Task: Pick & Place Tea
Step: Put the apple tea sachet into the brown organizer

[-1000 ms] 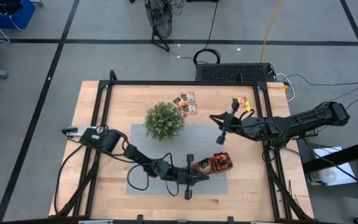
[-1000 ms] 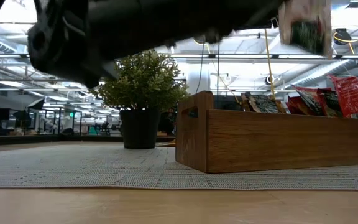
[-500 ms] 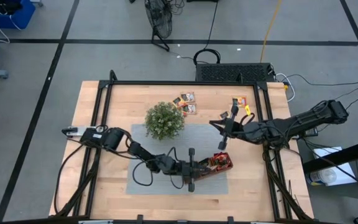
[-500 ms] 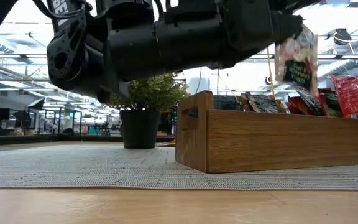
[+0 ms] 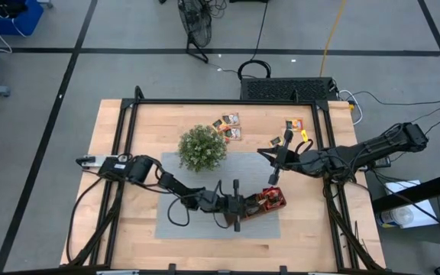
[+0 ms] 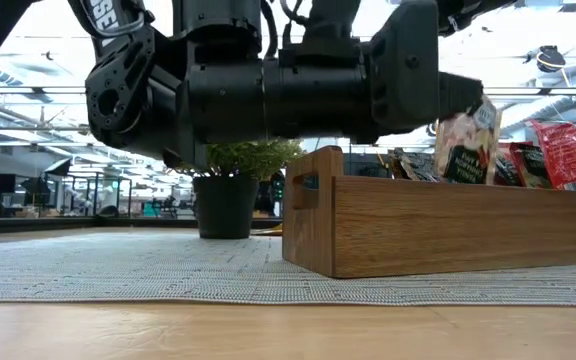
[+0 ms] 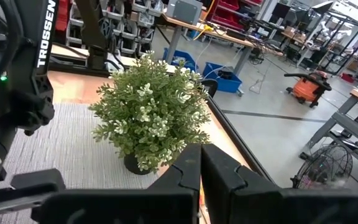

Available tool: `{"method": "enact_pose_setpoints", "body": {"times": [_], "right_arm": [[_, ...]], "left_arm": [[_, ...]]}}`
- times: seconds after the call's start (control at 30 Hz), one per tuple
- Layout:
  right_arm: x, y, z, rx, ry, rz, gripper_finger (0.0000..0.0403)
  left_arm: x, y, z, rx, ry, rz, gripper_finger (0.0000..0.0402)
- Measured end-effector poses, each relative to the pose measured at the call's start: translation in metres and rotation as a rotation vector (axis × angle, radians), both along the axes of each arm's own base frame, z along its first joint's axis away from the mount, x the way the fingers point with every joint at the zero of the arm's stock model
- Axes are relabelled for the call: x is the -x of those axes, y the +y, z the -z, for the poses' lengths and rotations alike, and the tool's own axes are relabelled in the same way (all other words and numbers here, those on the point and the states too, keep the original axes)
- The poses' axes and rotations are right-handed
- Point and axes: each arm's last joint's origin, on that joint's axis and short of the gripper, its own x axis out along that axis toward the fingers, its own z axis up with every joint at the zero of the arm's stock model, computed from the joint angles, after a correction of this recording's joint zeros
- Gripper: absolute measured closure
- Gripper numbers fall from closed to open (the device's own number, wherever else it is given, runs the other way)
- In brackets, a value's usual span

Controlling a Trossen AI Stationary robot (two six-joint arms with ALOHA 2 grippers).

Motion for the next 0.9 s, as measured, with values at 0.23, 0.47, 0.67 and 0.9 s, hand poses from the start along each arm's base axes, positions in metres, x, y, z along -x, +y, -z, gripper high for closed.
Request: {"method": "enact_pose_setpoints", "body": {"times": [0.23,0.47,0.67,0.9], "right_arm": [[0.0,0.0,0.0,0.0,0.0,0.001,0.0401],[0.0,0.0,0.0,0.0,0.0,0.001,0.0402],[0.0,0.0,0.0,0.0,-0.001,0.001,0.0402],[0.0,0.0,0.0,0.001,0.001,0.001,0.0402]], "left_arm": [[-0.001,0.001,0.003,0.006,0.028,-0.001,0.0397],[-0.001,0.002,0.005,0.081,0.05,0.006,0.0353],[-0.001,0.002,0.004,0.108,0.047,0.009,0.0323],[0.003,-0.005,-0.006,0.076,-0.054,0.018,0.0315]]}}
